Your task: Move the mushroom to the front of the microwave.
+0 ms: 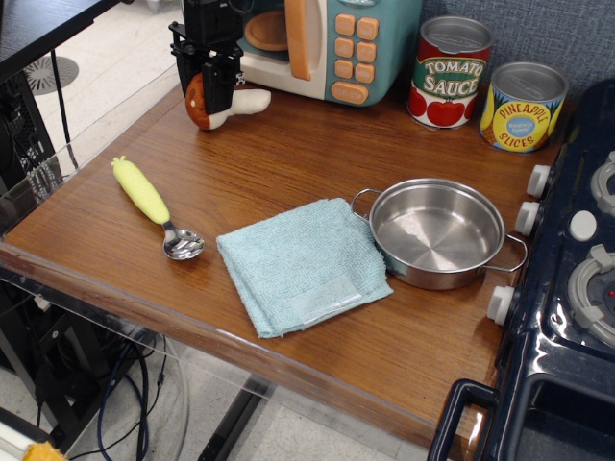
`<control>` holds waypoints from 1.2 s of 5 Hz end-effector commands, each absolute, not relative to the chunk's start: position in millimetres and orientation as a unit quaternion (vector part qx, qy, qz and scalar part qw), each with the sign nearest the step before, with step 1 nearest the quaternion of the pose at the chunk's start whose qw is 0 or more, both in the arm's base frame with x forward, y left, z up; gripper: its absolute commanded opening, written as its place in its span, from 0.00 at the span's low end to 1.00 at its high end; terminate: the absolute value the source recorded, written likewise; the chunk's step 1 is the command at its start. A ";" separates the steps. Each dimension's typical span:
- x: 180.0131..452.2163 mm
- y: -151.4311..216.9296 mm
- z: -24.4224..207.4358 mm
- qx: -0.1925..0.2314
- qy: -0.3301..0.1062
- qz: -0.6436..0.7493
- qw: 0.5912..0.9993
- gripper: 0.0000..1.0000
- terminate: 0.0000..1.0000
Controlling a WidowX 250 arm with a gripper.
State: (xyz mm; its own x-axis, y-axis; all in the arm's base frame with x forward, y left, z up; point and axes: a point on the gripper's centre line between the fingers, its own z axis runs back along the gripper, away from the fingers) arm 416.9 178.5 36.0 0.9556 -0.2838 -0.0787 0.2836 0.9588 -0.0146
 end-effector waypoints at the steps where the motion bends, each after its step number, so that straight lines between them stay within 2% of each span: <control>1: 407.3 179.9 72.7 0.030 0.013 -0.126 0.991 1.00 0.00; 2: 406.6 179.3 83.7 0.040 0.005 -0.123 0.992 1.00 0.00; 5: 390.1 171.3 145.8 0.072 -0.057 -0.098 0.991 1.00 0.00; 6: 387.1 165.7 151.0 0.035 -0.059 -0.123 0.990 1.00 0.00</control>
